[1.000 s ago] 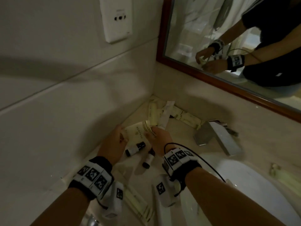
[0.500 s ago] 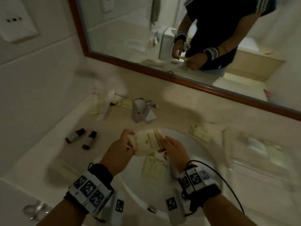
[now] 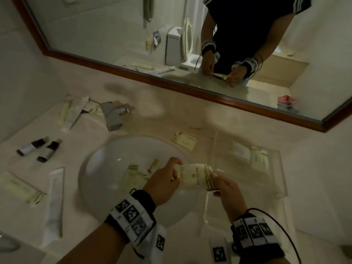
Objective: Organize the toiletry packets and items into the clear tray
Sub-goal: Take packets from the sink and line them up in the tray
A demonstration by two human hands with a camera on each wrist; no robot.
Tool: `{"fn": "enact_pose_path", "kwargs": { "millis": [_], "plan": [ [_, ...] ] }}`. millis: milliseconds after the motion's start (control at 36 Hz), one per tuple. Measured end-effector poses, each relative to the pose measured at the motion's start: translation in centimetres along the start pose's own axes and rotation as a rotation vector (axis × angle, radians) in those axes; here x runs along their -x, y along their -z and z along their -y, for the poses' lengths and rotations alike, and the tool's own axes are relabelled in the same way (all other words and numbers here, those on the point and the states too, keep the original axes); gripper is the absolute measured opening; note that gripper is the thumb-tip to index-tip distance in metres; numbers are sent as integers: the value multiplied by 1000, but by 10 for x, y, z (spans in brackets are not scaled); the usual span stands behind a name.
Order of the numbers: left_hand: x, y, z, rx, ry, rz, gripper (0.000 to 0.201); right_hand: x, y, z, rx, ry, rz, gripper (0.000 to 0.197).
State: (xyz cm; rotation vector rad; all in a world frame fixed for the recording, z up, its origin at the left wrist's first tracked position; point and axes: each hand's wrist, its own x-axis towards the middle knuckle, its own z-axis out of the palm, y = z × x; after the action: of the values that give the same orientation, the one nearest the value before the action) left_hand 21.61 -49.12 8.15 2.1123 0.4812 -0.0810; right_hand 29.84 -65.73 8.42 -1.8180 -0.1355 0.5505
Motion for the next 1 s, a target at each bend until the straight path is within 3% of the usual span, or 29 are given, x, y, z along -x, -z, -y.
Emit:
{"fn": "enact_pose_path", "kwargs": {
  "millis": [250,556,639,778,1000],
  "plan": [
    [-23,-57,-21,20,7,135,39,-7,53,-47,224,-35,-139,36],
    [-62,-114,-27,-167,-13,227,49,-22,89,-96,169,-315,-228,15],
    [-70,-124,-27,-207,-7,215,44,-32,93,-110,133,-360,-245,20],
    [-81,-134,-24,-281,2,217,25,-45,90,-119,137,-407,-264,11],
    [-91,-135,-12,-468,-95,256,39,-64,81,-130,289,-449,-272,25]
  ]
}}
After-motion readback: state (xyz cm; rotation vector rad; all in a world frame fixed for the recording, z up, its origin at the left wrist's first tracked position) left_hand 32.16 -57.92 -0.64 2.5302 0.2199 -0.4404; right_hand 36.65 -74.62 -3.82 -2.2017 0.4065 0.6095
